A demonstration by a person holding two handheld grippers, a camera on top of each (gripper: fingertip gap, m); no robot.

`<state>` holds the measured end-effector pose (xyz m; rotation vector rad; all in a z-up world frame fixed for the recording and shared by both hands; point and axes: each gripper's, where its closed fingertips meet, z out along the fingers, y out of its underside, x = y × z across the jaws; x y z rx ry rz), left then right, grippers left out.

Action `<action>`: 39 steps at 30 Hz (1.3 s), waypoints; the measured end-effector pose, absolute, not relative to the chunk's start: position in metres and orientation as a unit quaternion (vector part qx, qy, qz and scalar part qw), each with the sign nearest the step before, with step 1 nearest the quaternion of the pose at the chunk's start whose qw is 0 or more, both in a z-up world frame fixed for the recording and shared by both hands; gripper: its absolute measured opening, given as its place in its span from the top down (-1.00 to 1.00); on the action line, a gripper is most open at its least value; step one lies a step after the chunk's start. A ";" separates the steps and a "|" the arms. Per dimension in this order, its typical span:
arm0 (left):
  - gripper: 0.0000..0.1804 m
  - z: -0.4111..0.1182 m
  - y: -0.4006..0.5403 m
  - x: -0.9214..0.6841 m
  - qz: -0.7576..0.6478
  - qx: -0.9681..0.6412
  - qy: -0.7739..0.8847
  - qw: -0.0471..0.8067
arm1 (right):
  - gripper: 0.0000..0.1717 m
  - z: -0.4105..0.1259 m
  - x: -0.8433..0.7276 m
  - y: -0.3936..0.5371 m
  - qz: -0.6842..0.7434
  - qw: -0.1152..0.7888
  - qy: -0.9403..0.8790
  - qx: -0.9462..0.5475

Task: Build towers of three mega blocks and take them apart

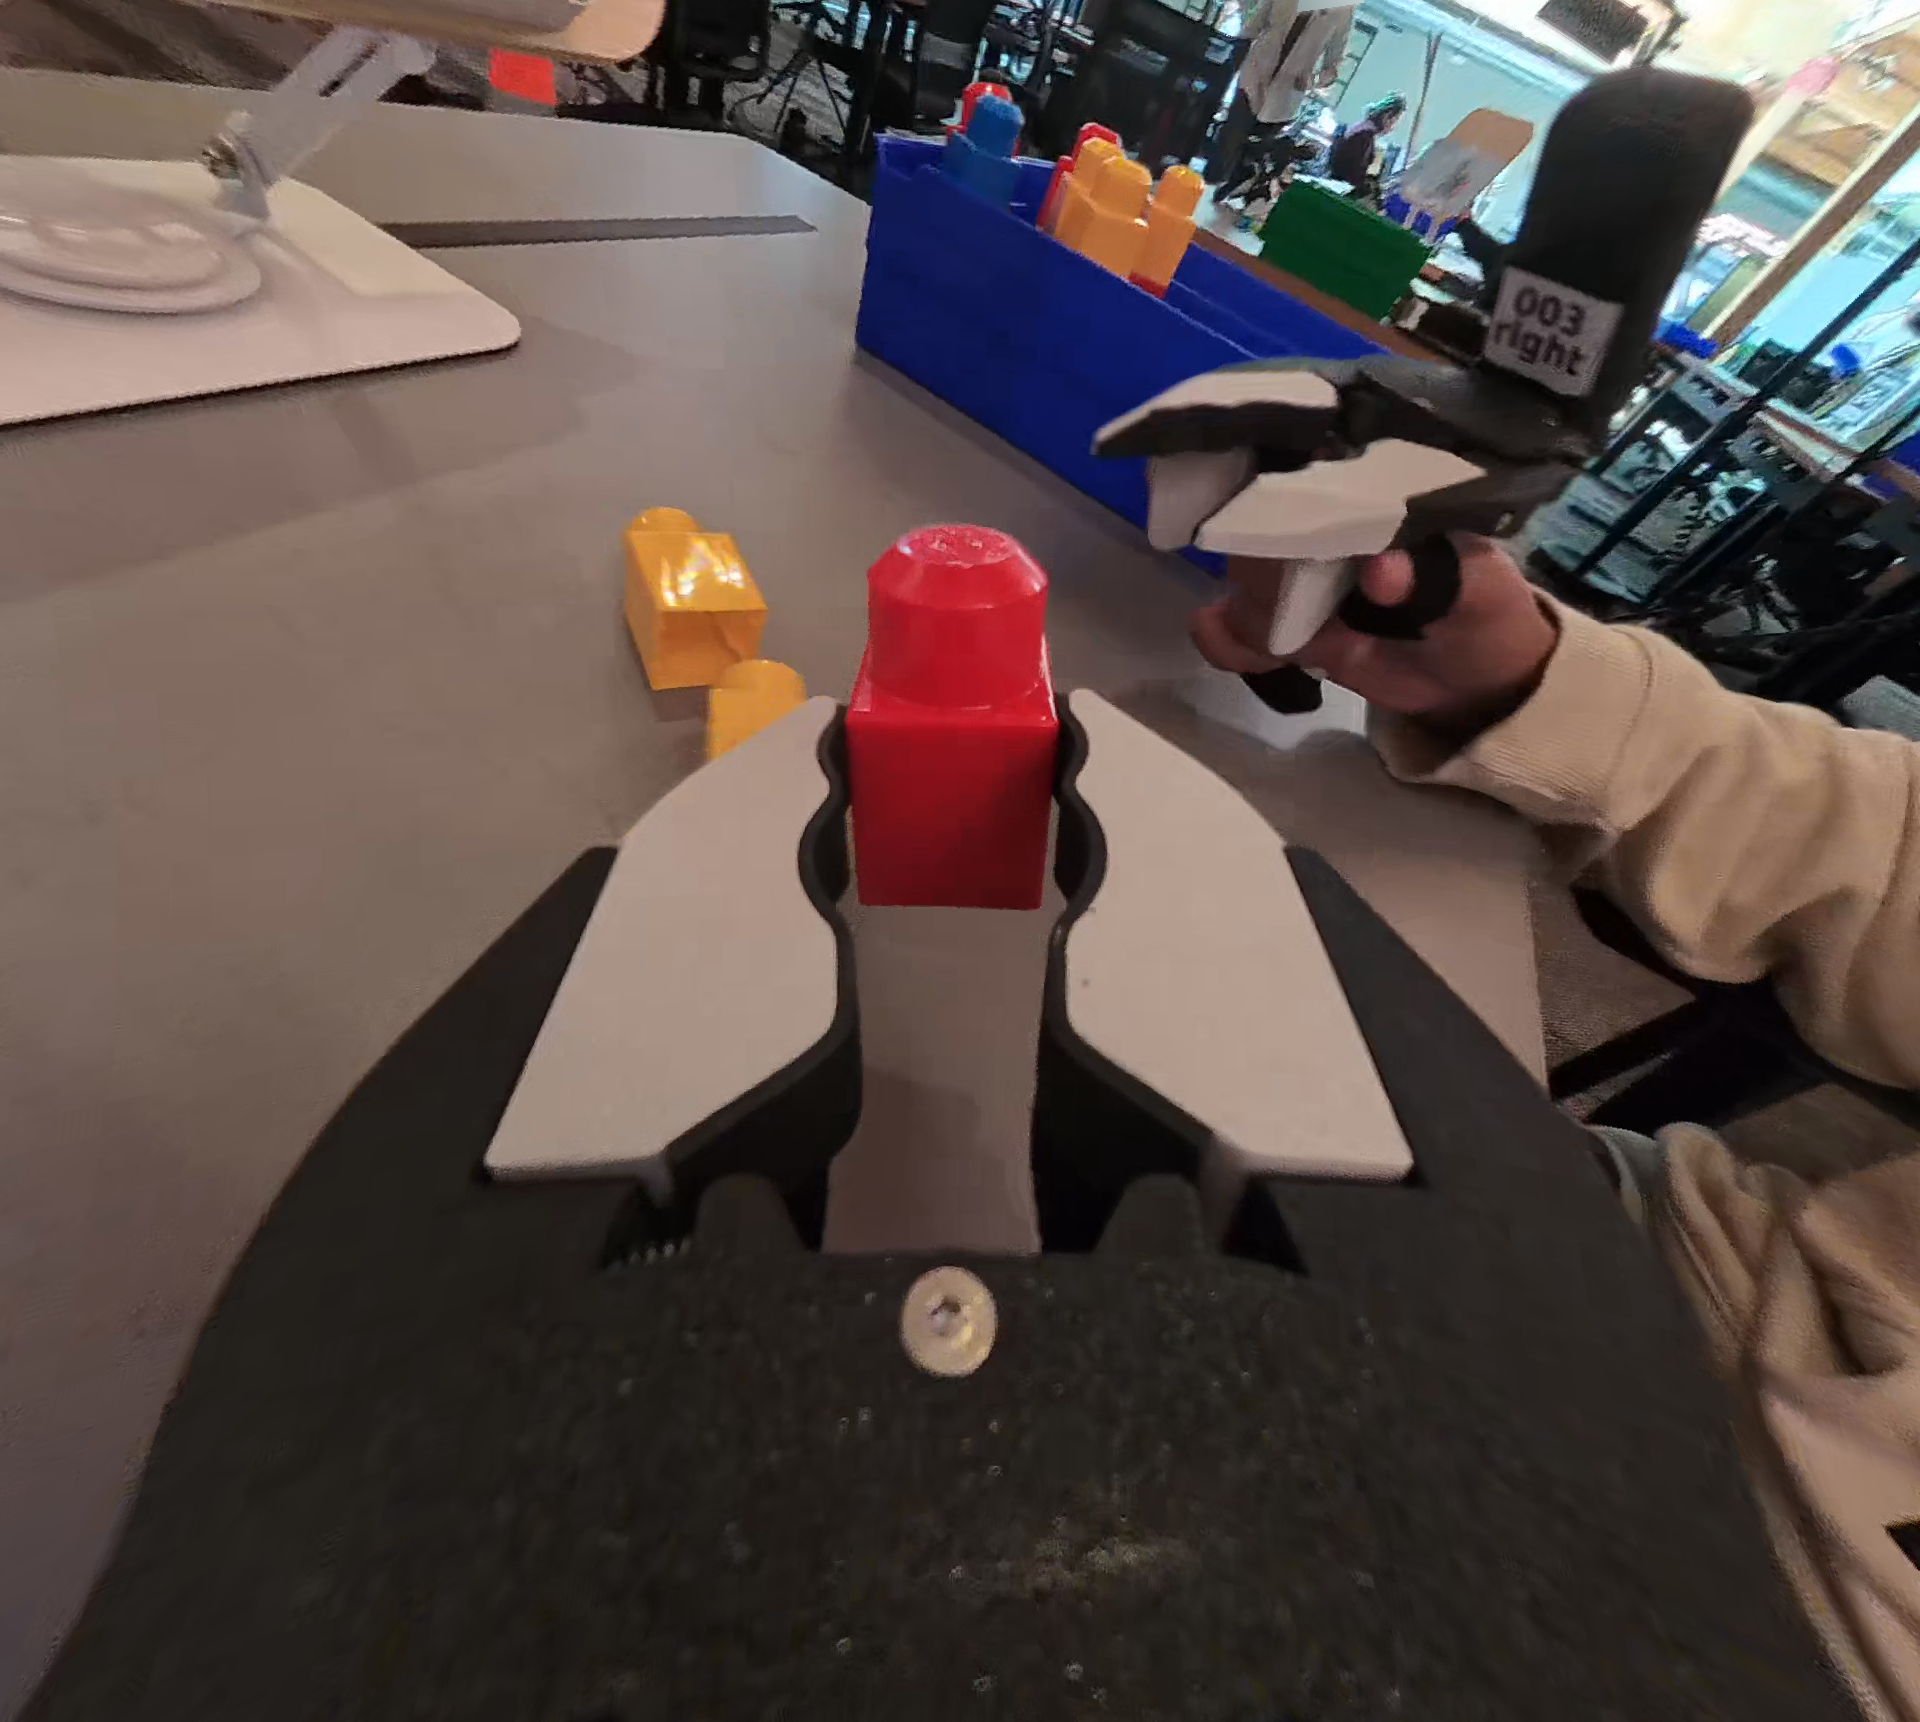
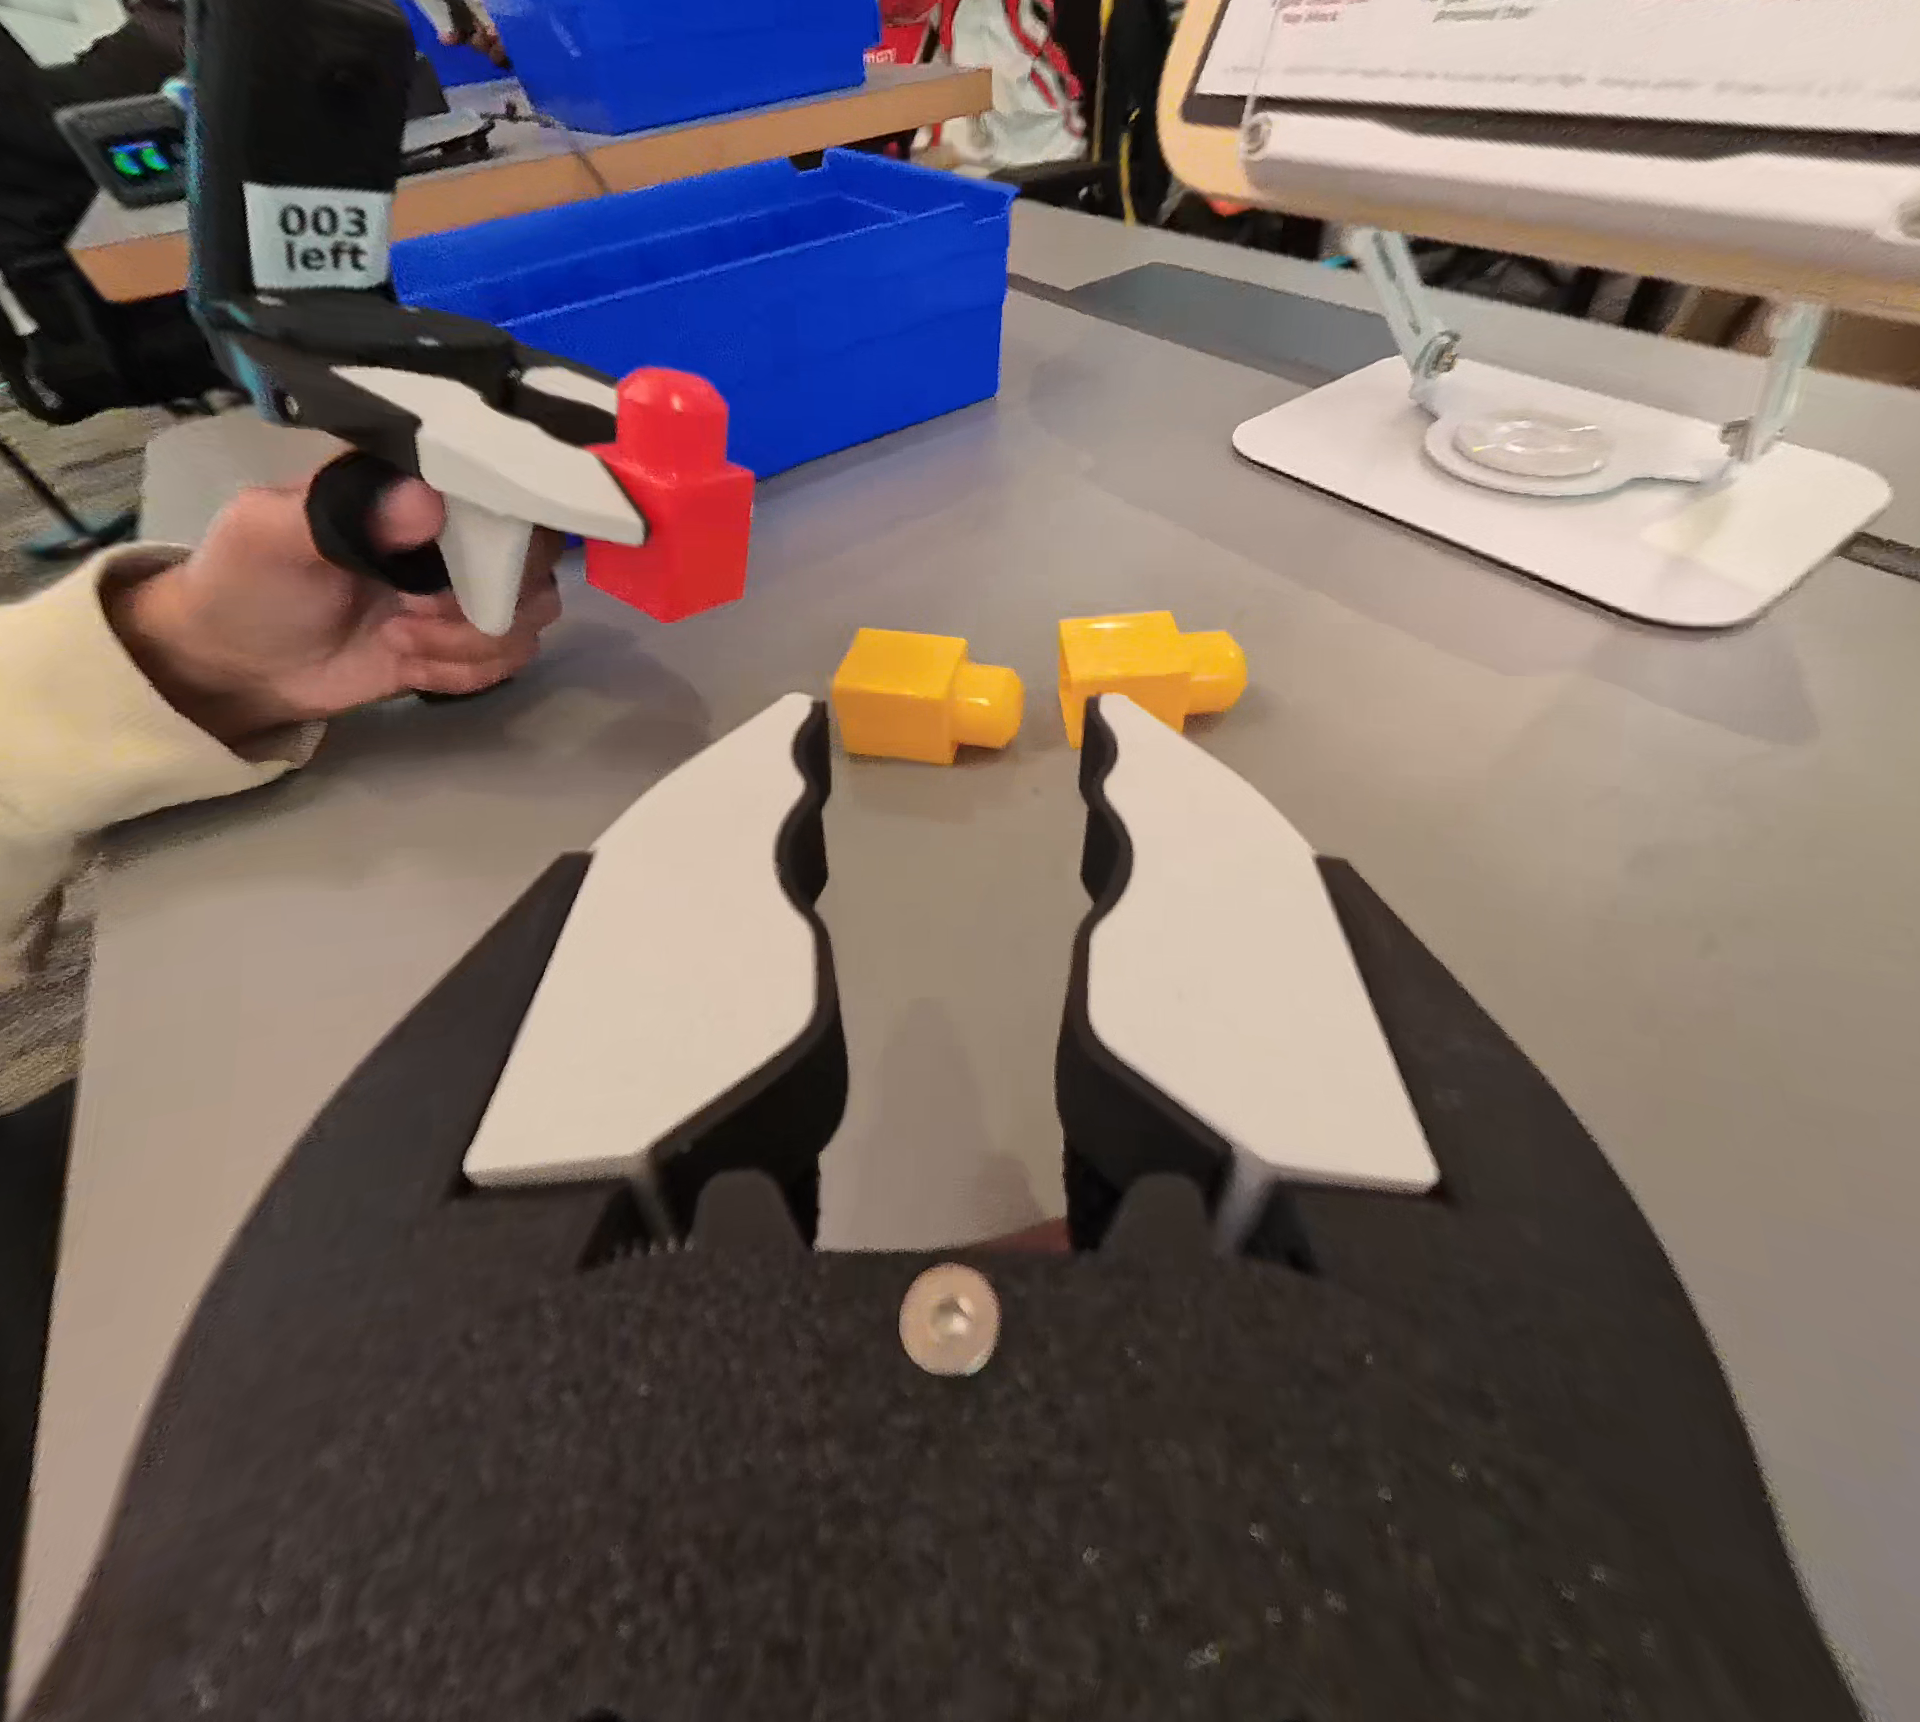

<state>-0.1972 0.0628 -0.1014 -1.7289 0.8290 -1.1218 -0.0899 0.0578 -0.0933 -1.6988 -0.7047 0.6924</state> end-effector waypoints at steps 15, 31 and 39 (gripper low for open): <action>0.60 -0.101 0.070 -0.213 -0.419 -0.705 0.326 0.469 | 0.43 -0.139 -0.115 0.151 0.249 0.188 -0.166 -0.935; 0.60 -0.090 0.070 -0.223 -0.453 -0.694 0.304 0.471 | 0.38 -0.177 -0.128 0.162 0.112 0.123 0.082 -0.983; 0.60 -0.090 0.070 -0.220 -0.452 -0.695 0.310 0.465 | 0.53 -0.191 -0.126 0.169 0.057 0.108 0.052 -0.991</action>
